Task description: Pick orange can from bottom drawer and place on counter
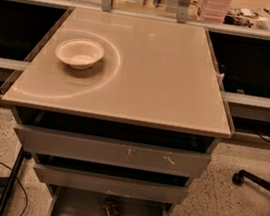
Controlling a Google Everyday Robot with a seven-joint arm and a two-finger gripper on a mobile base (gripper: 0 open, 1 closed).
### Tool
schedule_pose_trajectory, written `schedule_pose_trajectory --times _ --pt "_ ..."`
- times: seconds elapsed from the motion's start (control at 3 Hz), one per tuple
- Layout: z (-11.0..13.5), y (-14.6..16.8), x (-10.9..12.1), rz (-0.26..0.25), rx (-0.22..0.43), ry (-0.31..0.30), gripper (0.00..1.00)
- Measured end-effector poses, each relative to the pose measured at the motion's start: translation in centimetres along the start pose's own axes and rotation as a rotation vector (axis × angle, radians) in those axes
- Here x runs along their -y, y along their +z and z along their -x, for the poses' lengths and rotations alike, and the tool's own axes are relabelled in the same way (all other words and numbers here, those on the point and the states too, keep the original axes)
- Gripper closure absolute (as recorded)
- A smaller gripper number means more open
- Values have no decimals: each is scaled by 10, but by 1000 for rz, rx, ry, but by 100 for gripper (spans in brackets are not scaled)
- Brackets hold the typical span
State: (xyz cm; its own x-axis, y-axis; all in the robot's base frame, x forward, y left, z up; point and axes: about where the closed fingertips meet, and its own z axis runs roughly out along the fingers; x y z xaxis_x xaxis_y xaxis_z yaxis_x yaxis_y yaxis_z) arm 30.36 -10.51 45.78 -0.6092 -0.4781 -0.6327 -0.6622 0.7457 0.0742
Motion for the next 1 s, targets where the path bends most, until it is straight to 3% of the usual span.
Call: schedule_pose_trajectory --times 0.33,0.67,1.0 --pt "5 19 19 58 106 -62 0" --pt "4 37 19 103 139 -40 0" --pt "4 37 19 101 139 -38 0"
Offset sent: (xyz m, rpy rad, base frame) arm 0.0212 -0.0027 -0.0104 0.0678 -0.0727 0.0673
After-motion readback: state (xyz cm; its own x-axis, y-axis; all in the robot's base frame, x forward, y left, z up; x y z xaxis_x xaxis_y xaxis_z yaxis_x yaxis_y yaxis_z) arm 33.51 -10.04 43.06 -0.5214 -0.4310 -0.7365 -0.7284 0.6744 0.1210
